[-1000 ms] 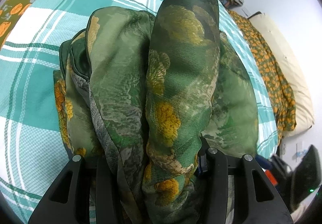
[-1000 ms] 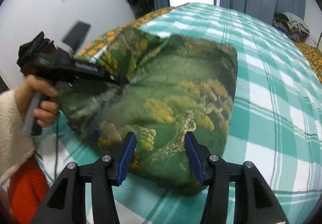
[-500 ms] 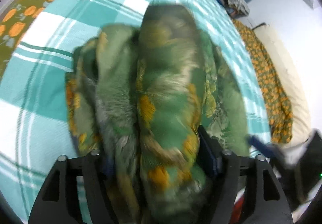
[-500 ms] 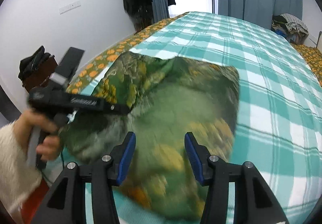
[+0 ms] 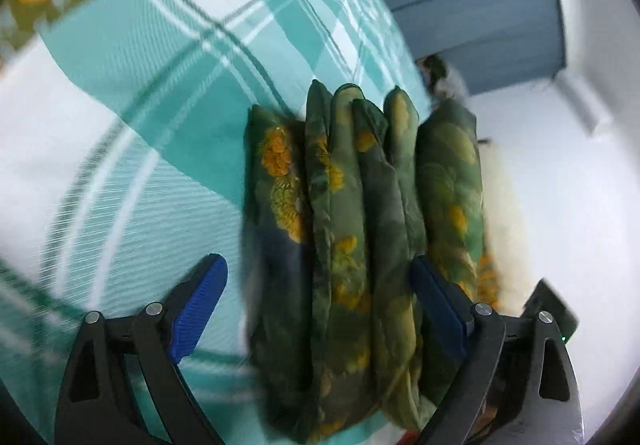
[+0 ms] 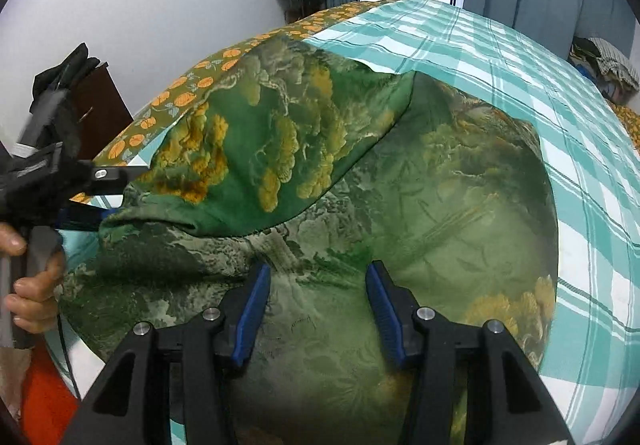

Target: Fold large clothes

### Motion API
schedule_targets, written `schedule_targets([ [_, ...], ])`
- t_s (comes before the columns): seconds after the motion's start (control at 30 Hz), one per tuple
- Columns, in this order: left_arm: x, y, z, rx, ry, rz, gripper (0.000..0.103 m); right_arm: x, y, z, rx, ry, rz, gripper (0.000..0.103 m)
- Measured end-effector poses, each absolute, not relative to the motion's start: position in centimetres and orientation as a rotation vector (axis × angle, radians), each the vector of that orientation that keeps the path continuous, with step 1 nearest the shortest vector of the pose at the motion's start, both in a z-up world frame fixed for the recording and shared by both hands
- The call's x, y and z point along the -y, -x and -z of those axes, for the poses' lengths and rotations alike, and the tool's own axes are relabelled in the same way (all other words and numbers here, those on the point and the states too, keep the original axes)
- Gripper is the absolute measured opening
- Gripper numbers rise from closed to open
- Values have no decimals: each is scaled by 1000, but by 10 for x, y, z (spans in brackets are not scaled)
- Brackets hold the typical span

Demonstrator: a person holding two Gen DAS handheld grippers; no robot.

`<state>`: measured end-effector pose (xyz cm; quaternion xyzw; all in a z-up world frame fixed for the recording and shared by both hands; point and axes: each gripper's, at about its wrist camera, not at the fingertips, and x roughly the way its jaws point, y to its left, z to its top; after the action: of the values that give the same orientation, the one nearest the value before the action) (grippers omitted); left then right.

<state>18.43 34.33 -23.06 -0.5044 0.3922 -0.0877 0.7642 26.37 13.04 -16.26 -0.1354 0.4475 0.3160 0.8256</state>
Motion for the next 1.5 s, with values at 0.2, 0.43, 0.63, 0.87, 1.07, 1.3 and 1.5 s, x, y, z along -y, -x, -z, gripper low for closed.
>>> schedule_targets([
  [0.2, -341, -196, 236, -741, 1234, 346, 101, -129, -273, 164, -975, 255, -679, 53],
  [0.43, -292, -220, 199, -812, 982, 400, 102, -135, -273, 169, -979, 282, -657, 52],
  [0.63, -258, -255, 191, -1029, 714, 297, 101, -142, -270, 175, -952, 338, -629, 52],
  [0.87, -269, -267, 195, -1096, 692, 231, 89, -106, -252, 142, -909, 204, -707, 58],
  [1.07, -261, -271, 192, -1119, 666, 215, 88, 6, -262, 132, -918, -146, -596, 84],
  [1.3, -248, -282, 192, -1136, 677, 216, 88, 44, -309, 204, -1177, -473, -674, 86],
  [1.5, -266, -270, 210, -1143, 702, 227, 91, 28, -340, 229, -1260, -524, -778, 92],
])
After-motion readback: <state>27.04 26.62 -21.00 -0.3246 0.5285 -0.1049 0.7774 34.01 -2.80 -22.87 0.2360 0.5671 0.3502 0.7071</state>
